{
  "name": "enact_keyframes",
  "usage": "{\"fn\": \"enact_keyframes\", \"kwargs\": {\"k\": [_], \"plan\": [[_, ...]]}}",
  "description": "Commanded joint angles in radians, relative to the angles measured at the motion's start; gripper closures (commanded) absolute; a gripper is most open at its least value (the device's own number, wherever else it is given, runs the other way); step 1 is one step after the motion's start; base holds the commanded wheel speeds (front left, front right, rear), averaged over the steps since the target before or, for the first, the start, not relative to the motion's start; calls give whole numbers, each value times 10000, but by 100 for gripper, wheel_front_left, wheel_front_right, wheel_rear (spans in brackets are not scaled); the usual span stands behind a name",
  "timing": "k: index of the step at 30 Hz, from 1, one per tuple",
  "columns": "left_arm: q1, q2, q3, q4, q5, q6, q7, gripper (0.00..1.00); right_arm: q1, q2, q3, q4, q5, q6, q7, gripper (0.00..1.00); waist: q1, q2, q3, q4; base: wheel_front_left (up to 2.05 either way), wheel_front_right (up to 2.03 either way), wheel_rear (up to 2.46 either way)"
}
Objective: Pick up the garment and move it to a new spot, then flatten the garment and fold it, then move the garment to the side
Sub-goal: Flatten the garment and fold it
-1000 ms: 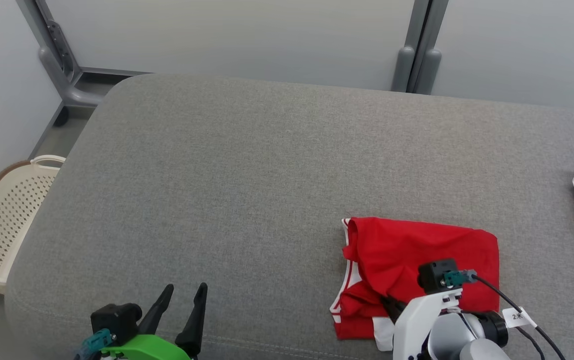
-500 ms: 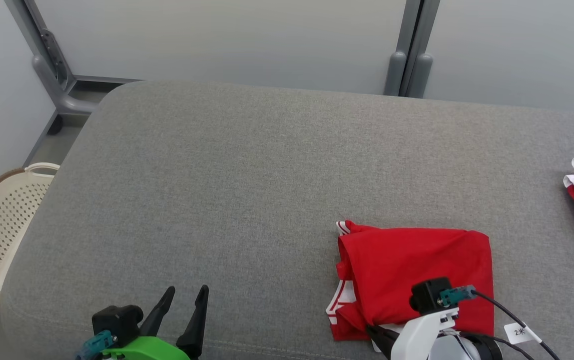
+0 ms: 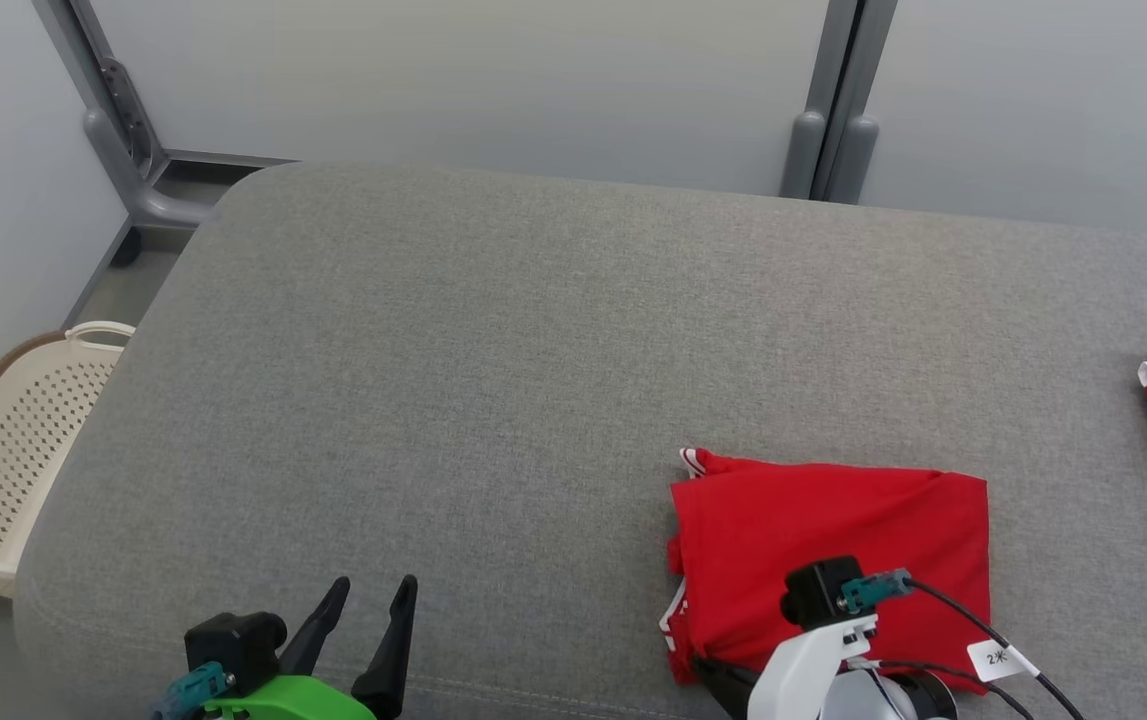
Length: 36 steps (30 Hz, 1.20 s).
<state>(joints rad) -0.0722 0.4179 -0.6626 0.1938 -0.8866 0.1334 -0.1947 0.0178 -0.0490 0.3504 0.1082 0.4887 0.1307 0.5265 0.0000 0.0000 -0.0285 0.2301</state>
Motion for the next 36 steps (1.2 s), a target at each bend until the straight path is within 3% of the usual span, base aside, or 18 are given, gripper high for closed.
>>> {"fn": "enact_keyframes", "kwargs": {"k": [1,10,11,12,13,15,27,36], "plan": [[30,38,-3,-53,-49,69,-6,0,-52,-36,29,52,15,-1,9,100,0,0,-15,25,0,0,0],[65,69,24,-126,-98,117,-35,0,-163,-35,-23,334,-324,-1,103,100,0,0,52,-6,0,0,0],[57,65,21,-130,-96,123,-42,0,-154,-34,-10,337,-344,-1,135,80,0,0,62,-16,0,0,0],[48,61,19,-135,-95,126,-48,0,-141,-32,0,335,-306,-1,173,33,0,0,72,-26,0,0,0],[41,60,20,-133,-98,130,-54,0,-110,-34,27,348,-287,-1,269,26,0,0,78,-38,0,0,0],[33,62,21,-133,-100,137,-65,0,-76,-32,77,267,-291,-1,409,0,0,0,92,-63,0,0,0],[44,30,82,-110,-122,177,-176,0,-190,-34,-599,-1514,629,-1,555,0,0,0,163,-355,0,0,0],[-66,-18,94,-80,-112,131,-240,0,171,-35,-2778,-2370,-270,-1,583,0,0,0,307,-667,0,0,0]]}}
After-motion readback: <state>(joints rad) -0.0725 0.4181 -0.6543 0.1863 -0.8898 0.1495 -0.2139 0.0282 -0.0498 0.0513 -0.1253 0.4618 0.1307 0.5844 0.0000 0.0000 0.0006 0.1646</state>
